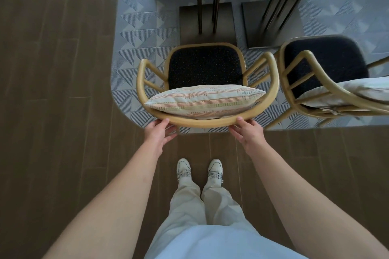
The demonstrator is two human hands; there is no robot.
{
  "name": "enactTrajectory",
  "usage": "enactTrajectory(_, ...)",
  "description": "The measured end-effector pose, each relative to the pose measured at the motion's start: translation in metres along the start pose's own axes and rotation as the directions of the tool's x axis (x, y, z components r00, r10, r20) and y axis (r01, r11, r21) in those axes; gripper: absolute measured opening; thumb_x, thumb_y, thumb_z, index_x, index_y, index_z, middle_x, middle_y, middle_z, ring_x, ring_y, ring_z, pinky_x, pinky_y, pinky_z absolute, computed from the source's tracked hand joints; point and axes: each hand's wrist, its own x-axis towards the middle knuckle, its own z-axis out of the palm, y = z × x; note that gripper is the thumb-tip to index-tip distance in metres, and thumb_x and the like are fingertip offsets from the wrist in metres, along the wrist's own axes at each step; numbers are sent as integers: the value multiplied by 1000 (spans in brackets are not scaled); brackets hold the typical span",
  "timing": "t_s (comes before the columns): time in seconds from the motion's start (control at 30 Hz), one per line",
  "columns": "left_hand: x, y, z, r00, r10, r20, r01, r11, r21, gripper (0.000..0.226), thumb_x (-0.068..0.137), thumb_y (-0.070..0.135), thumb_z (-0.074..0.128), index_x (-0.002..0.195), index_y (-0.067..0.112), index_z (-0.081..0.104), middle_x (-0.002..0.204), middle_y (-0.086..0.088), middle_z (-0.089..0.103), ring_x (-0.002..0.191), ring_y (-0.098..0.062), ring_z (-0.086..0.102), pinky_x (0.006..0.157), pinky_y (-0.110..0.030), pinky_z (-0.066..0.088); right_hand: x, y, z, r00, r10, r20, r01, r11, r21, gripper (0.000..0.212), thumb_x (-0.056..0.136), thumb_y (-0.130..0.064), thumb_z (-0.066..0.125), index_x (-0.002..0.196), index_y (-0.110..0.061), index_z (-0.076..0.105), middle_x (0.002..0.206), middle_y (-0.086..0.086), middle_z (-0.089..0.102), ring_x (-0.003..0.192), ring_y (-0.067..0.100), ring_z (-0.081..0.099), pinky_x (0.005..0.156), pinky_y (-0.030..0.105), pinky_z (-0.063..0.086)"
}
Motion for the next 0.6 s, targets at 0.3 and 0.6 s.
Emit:
enactTrajectory(0.3, 2, -5, 6, 995, -74, 61, 81, 989, -120, 17, 101, 9, 58, 116, 2, 58, 110, -18, 69, 94, -31, 70, 77, -44, 60, 5, -4, -3, 1000, -7, -16, 6, 996, -91, 32, 100, -7, 56, 131, 2, 53, 121, 16, 66, 107, 28, 69, 91, 42, 59)
enactTrajectory(0.6, -6, -16, 11, 995, -71, 74, 80, 988, -132, 3, 101, 9, 59, 103, 8, 59, 106, -16, 70, 96, -33, 72, 90, -50, 58, 3, -5, -11, 999, -29, -36, 25, 994, -106, 33, 101, -10, 56, 132, 1, 53, 123, 14, 65, 109, 27, 68, 93, 43, 58)
